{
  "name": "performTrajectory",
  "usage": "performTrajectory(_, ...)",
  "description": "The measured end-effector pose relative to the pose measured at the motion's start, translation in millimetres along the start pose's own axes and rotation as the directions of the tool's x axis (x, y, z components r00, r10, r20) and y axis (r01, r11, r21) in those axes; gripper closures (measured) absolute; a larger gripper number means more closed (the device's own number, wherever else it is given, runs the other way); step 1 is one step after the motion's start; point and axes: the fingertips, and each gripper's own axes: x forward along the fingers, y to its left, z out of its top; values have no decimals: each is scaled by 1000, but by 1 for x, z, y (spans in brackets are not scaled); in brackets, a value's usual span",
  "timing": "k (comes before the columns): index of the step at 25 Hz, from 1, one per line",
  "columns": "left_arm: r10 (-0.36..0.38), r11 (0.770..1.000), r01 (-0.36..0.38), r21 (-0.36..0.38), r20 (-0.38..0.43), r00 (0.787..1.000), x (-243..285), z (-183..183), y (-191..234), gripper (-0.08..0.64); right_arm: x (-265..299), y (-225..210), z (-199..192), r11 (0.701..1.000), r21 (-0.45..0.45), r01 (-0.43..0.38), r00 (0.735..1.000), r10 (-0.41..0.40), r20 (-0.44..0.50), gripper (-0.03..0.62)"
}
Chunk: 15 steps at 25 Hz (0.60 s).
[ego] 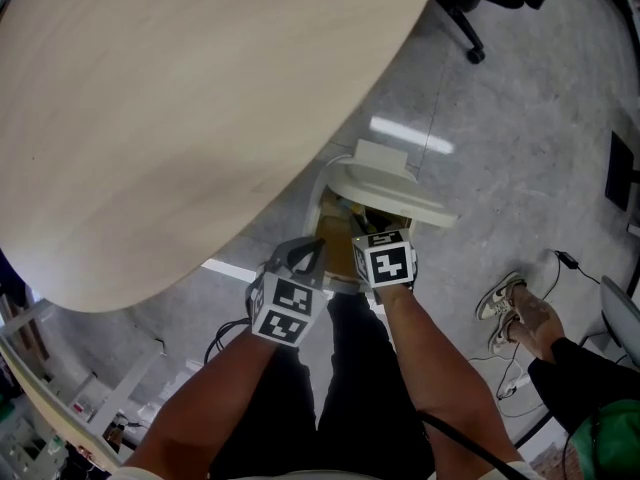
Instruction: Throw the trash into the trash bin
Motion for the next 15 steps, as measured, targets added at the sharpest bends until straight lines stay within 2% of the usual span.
performTrajectory(2, 6, 1000, -6, -2, 4, 1000, -5, 1, 1, 552, -4, 1, 1, 1000, 10, 5, 1000, -5, -1, 454)
performTrajectory(10, -20, 1000, 20, 17, 4, 1000, -19, 10, -9, 552, -34, 13, 5, 1000, -11, 8, 1000, -8, 11, 456)
performTrajectory(15, -47, 997, 46, 54, 10, 999, -46, 18, -26, 552, -69, 25, 3, 1000, 15, 18, 999, -19, 39, 466)
